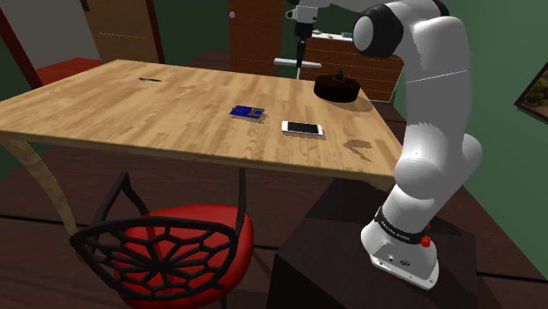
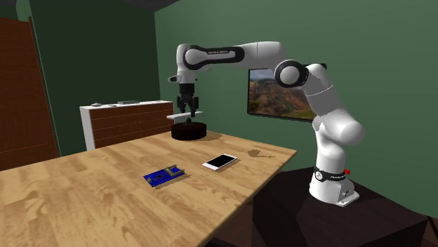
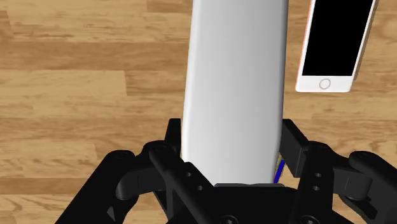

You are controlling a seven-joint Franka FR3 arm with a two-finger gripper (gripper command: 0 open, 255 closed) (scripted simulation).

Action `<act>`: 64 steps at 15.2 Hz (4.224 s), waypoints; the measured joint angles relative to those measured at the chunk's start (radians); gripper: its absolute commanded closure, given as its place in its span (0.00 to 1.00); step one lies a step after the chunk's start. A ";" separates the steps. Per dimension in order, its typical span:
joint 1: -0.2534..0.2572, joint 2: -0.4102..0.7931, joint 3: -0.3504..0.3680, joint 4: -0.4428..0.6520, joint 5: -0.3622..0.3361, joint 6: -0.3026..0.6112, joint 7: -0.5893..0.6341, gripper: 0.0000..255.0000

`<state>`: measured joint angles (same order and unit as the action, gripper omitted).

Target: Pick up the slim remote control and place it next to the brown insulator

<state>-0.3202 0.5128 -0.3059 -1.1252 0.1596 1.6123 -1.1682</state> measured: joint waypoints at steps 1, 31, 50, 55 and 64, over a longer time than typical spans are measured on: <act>-0.022 0.017 -0.004 0.026 0.006 -0.009 -0.021 1.00; -0.141 0.181 -0.008 -0.023 0.056 0.193 -0.164 1.00; -0.133 0.235 0.004 -0.157 0.076 0.378 -0.182 1.00; -0.133 0.235 0.004 -0.158 0.076 0.380 -0.182 0.00; -0.135 0.201 -0.003 -0.117 0.066 0.307 -0.177 0.00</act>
<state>-0.4554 0.7141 -0.3088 -1.2422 0.2252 1.9194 -1.3449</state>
